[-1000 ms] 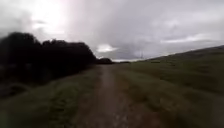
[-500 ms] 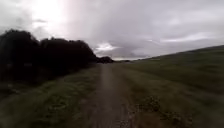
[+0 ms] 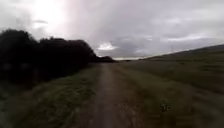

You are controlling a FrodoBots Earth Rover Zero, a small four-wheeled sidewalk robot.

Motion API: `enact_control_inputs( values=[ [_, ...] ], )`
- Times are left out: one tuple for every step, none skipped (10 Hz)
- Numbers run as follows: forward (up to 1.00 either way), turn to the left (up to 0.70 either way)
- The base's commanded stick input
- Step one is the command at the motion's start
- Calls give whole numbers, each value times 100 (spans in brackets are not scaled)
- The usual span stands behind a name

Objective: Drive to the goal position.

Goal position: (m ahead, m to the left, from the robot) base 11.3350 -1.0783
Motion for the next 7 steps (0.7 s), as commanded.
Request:
enact_control_inputs(
  values=[
    [70, 0],
    [70, 0],
    [70, 0],
    [70, 0],
    [70, 0],
    [70, 0],
    [70, 0]
  ],
)
